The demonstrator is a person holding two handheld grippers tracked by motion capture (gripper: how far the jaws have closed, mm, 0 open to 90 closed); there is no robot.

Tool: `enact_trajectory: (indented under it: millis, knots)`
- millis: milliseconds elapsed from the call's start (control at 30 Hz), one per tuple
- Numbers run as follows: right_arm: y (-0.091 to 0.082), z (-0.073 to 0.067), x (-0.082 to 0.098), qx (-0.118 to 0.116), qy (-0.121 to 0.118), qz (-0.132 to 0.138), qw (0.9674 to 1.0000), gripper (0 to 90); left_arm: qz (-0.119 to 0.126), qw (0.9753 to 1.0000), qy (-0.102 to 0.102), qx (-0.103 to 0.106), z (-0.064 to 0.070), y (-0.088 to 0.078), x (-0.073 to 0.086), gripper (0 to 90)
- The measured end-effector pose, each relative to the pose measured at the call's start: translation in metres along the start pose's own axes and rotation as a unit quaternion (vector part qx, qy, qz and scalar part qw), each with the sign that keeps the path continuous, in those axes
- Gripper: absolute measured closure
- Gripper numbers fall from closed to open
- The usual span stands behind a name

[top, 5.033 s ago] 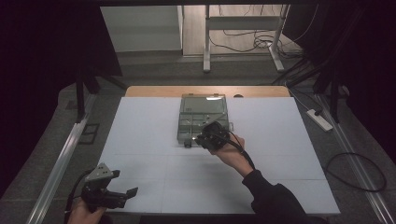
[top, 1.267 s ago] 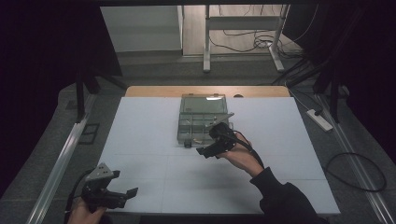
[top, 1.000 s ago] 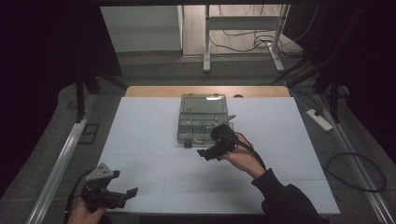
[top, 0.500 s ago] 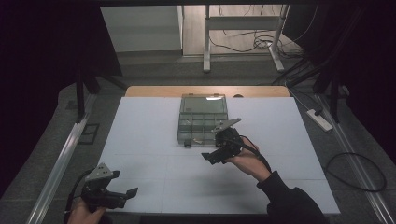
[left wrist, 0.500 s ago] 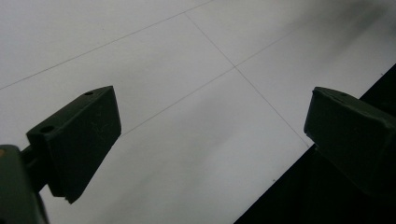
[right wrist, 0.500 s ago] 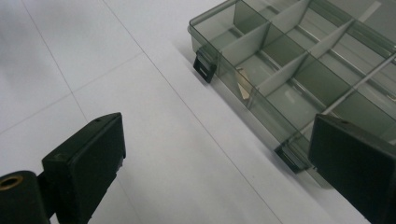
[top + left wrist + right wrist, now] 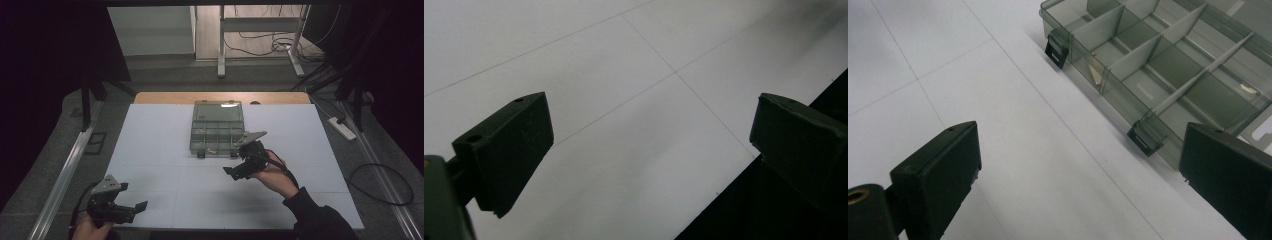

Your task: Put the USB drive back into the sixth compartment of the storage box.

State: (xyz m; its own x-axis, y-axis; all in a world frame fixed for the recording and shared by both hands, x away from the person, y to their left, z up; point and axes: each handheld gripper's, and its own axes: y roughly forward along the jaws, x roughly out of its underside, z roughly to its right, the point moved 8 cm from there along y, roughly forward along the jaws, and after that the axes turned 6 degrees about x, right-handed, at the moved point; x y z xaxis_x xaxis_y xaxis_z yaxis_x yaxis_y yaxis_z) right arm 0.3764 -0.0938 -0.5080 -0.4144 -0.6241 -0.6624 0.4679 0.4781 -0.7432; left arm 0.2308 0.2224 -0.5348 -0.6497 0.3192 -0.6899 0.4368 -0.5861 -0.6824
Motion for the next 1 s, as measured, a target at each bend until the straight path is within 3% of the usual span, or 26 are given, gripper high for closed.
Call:
enact_trajectory:
  millis: [333, 567, 1000]
  knots:
    - [-0.008, 0.003, 0.009, -0.007, 0.014, 0.002, 0.9999, 1.1, 0.0, 1.0, 0.0, 0.0, 0.0, 0.0, 0.0, 3.9]
    - [-0.013, 0.006, 0.02, 0.007, 0.015, -0.009, 0.9998, 1.0, -0.001, 1.0, -0.001, 0.0, 0.0, 0.0, 0.0, 3.9]
    - [-0.026, 0.009, 0.036, 0.012, 0.019, -0.006, 0.9997, 0.1, 0.0, 1.0, -0.002, 0.001, 0.0, 0.0, 0.0, 3.8]
